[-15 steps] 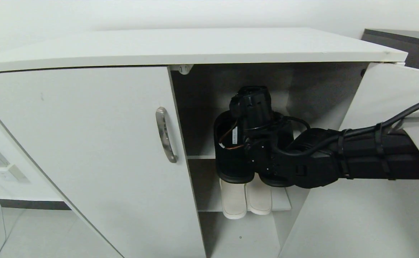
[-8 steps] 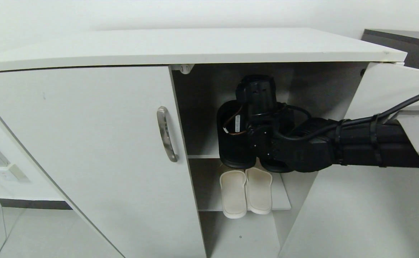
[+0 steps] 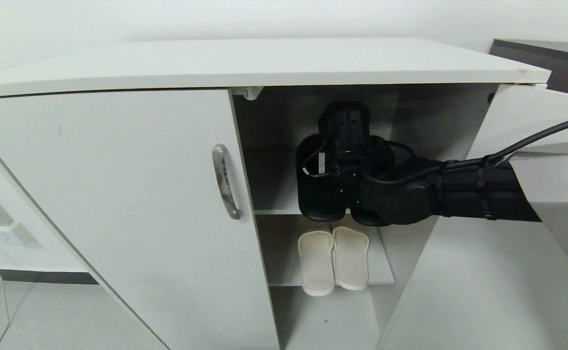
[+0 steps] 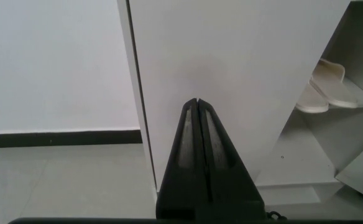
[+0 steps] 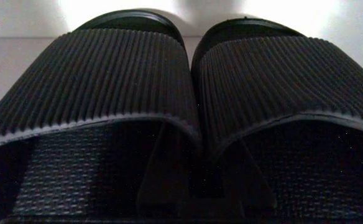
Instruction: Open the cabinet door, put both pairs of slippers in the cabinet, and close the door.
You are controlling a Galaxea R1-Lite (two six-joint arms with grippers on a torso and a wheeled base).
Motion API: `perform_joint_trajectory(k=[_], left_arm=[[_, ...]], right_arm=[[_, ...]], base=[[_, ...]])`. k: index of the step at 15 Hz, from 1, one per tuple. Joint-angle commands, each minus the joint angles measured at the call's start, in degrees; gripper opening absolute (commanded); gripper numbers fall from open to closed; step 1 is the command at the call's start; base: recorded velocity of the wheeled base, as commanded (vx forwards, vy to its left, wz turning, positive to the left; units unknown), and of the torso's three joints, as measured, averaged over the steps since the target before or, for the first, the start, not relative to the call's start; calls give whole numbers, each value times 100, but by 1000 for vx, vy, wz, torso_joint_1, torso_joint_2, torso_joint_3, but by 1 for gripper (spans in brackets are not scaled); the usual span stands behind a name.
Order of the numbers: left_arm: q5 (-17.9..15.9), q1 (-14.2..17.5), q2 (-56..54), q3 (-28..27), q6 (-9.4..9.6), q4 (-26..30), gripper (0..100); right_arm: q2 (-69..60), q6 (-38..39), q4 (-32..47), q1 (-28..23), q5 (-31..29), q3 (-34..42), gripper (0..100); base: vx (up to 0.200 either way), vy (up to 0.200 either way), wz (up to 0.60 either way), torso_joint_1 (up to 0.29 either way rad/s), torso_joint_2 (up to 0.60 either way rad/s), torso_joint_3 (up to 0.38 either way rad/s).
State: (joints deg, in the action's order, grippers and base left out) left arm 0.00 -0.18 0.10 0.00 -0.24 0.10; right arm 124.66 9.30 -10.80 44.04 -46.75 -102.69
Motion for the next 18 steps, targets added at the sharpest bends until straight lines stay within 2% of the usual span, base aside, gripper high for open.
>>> perform_joint_trajectory(k=[1, 8, 9, 14, 18], left_arm=[[9, 1, -1, 0, -2, -1, 0], [9, 1, -1, 0, -11, -1, 0], [9, 1, -1, 0, -11, -1, 0], [18, 1, -1, 0, -28, -1, 0], [18, 1, -1, 0, -20, -1, 0]], right_arm=[[58, 1, -1, -1, -1, -5, 0], [67, 1, -1, -1, -1, 48, 0], [67, 1, -10, -1, -1, 56, 100], [-65, 37, -54, 25, -45, 294, 100], [-812, 63, -256, 271, -62, 1278, 100]], base=[[0, 0, 0, 0, 0, 0], [0, 0, 0, 0, 0, 0], [0, 0, 0, 0, 0, 0], [0, 0, 0, 0, 0, 0], [0, 0, 0, 0, 0, 0]])
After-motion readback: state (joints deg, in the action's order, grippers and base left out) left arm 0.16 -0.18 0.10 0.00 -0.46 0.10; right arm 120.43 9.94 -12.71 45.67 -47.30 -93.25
